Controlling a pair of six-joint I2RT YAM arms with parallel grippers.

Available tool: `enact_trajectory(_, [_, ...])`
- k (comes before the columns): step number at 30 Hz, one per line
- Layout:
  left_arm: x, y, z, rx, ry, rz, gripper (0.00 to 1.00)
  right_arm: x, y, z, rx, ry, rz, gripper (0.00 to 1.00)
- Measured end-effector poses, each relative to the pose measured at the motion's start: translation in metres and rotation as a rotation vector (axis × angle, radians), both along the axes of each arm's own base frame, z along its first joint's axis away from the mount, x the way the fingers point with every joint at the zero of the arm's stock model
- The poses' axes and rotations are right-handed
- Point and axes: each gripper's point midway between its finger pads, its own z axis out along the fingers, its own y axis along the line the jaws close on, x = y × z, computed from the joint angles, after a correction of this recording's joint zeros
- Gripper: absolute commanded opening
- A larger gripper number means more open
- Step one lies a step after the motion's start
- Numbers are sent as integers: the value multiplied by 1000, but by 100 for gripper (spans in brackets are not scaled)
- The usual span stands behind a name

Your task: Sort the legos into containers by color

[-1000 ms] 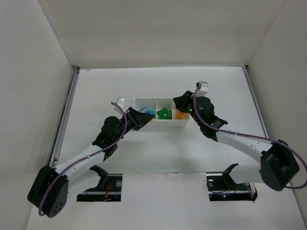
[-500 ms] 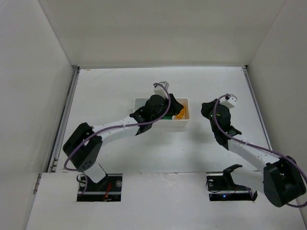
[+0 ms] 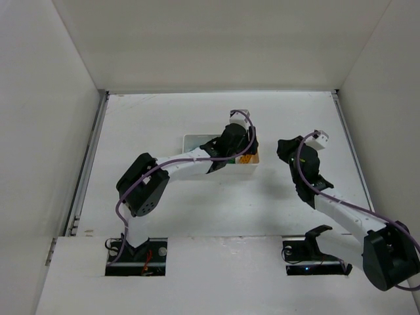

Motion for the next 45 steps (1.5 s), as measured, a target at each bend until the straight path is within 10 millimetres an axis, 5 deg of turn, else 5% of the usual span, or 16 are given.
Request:
enact_trajectory(3, [2, 0, 4, 21, -28, 5, 77, 0, -1, 2, 9, -7, -2, 22])
enact_trajectory(5, [2, 1, 4, 41, -42, 6, 100, 0, -1, 2, 10, -7, -4, 22])
enact_trajectory(9, [1, 6, 12, 62, -63, 11, 100, 0, -1, 2, 13, -6, -4, 22])
enact_trajectory(13, [-7, 25, 46, 45, -117, 36, 100, -1, -2, 0, 12, -3, -4, 25])
enact_trajectory(18, [-32, 79, 112, -41, -221, 119, 100, -3, -3, 1, 14, -9, -10, 35])
enact_trajectory(22, [-60, 141, 134, -121, -254, 223, 100, -2, -8, -1, 7, -7, -35, 47])
enact_trajectory(28, [-101, 249, 93, -157, -186, 457, 100, -1, -15, -5, -23, 1, -73, 61])
enact_trajectory(35, [-129, 335, 21, -59, -31, 732, 100, -11, -23, -15, -60, 15, -108, 77])
enact_trajectory(37, [-135, 349, 5, -26, 13, 782, 100, -18, -19, -15, -67, 20, -97, 100])
enact_trajectory(45, [-146, 361, -20, 38, 99, 812, 100, -46, -28, -20, -141, 79, -141, 100])
